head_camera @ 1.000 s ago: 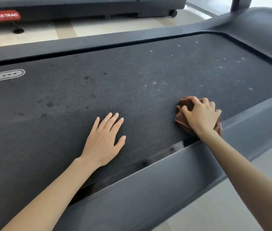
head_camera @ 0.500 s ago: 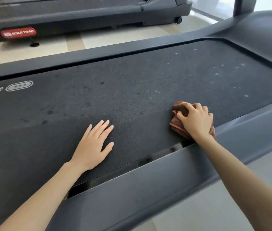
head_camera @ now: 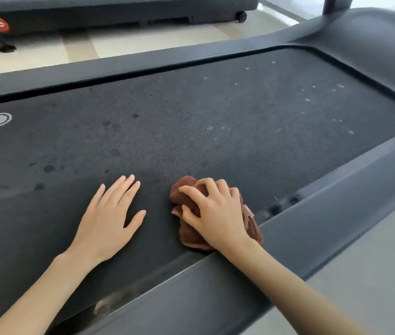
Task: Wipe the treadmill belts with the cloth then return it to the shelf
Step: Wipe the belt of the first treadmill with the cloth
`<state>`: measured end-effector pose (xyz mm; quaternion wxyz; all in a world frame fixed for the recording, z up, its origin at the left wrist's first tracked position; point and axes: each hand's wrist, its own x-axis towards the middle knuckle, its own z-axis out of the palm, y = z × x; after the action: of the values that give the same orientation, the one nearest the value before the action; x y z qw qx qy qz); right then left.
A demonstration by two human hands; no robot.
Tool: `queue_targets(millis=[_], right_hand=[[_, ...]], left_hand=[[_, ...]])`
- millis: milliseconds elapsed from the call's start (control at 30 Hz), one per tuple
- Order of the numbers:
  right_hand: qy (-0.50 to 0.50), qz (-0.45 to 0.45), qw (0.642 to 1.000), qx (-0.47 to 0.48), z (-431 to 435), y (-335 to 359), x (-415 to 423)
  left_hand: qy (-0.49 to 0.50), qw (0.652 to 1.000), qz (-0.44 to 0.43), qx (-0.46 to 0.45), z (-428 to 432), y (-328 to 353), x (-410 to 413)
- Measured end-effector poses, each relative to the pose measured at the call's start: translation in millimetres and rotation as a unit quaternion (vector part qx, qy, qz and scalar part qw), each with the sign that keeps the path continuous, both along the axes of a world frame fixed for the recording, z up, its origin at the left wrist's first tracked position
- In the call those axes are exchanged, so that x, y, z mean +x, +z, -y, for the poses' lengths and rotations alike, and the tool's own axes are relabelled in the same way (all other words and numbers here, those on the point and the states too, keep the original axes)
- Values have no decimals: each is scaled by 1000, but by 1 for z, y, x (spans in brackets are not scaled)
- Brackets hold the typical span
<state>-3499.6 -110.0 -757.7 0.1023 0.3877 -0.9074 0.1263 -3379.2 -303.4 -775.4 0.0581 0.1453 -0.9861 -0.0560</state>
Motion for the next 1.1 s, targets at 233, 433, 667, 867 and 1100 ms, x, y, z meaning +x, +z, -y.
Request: queue_targets(millis=[233, 433, 667, 867, 1100], right_hand=[[-142, 86, 986, -27, -39, 23, -41], [-127, 58, 986, -90, -39, 50, 7], [-58, 19, 998, 8, -67, 28, 87], [-243, 6, 970, 12, -141, 26, -4], [-364, 30, 930, 27, -171, 33, -90]], left_hand=[[-18, 1000, -16, 17, 2, -5, 1], [-24, 1000, -13, 5, -1, -3, 2], [-24, 1000, -15, 9, -1, -2, 2], [19, 1000, 15, 19, -17, -2, -2], [27, 999, -1, 22, -23, -5, -5]])
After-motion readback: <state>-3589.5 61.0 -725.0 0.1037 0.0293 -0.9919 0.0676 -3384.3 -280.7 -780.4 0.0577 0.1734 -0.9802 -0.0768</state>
